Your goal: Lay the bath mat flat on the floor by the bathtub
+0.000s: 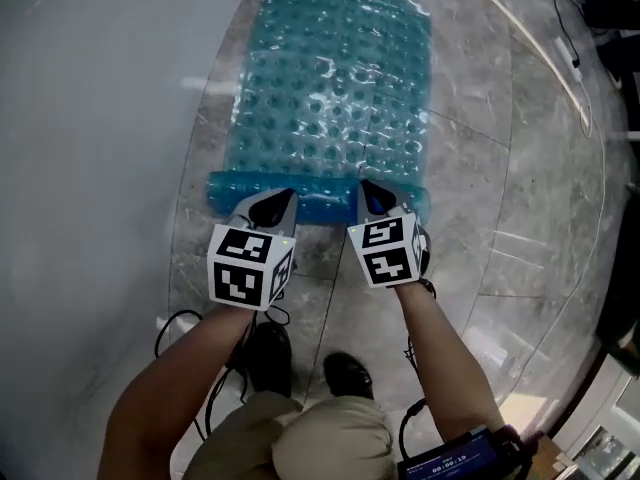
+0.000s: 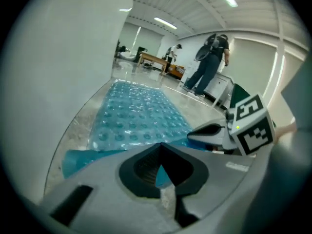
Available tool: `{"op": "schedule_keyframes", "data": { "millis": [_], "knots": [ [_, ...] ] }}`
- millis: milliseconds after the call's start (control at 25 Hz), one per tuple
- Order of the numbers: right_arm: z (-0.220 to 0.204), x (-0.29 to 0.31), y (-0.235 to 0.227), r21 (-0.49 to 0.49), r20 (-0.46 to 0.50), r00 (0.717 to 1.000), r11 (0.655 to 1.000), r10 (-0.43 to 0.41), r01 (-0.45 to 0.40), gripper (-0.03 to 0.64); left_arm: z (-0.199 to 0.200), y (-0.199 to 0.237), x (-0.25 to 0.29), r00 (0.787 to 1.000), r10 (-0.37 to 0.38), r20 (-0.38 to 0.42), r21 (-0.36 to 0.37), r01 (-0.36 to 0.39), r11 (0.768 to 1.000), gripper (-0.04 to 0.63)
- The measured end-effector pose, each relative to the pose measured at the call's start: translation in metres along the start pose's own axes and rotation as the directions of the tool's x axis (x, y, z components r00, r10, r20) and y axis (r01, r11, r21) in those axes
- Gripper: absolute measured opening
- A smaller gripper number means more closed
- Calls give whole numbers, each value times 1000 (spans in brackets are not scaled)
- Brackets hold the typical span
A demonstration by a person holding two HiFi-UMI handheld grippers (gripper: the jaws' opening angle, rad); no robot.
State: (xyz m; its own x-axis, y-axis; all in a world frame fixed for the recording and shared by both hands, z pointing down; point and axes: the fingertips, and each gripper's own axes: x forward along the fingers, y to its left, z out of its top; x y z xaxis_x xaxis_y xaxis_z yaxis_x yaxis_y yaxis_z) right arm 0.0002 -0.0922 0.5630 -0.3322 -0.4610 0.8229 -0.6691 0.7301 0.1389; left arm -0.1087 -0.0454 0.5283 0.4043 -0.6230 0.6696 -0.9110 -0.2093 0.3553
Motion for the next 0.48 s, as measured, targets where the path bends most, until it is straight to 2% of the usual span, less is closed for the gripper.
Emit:
{"op": "schedule_keyframes", "data": {
  "millis": [80, 160, 280, 360, 480],
  "knots": [
    [-6, -6, 5, 40, -49, 999, 999, 20, -18, 5, 5, 2, 3, 1000, 9, -19, -58, -10, 998, 8],
    [-11, -10, 12, 46, -74, 997, 998, 39, -35, 5, 10, 4, 8, 999, 25, -24, -60, -27, 998, 8],
    [-34, -18, 28, 39, -82, 995, 998, 48, -45, 5, -10, 1, 17, 997, 31, -68, -99, -37, 994, 8],
    [-41, -24, 31, 47, -60, 998, 999, 29, -27, 5, -20, 2, 25, 996, 25, -85, -107, -34, 994, 8],
    [-39, -29, 40, 39, 27, 998, 998, 53, -54, 5, -31, 9, 21, 998, 45, -38, -139, -50, 989, 8]
  ]
}}
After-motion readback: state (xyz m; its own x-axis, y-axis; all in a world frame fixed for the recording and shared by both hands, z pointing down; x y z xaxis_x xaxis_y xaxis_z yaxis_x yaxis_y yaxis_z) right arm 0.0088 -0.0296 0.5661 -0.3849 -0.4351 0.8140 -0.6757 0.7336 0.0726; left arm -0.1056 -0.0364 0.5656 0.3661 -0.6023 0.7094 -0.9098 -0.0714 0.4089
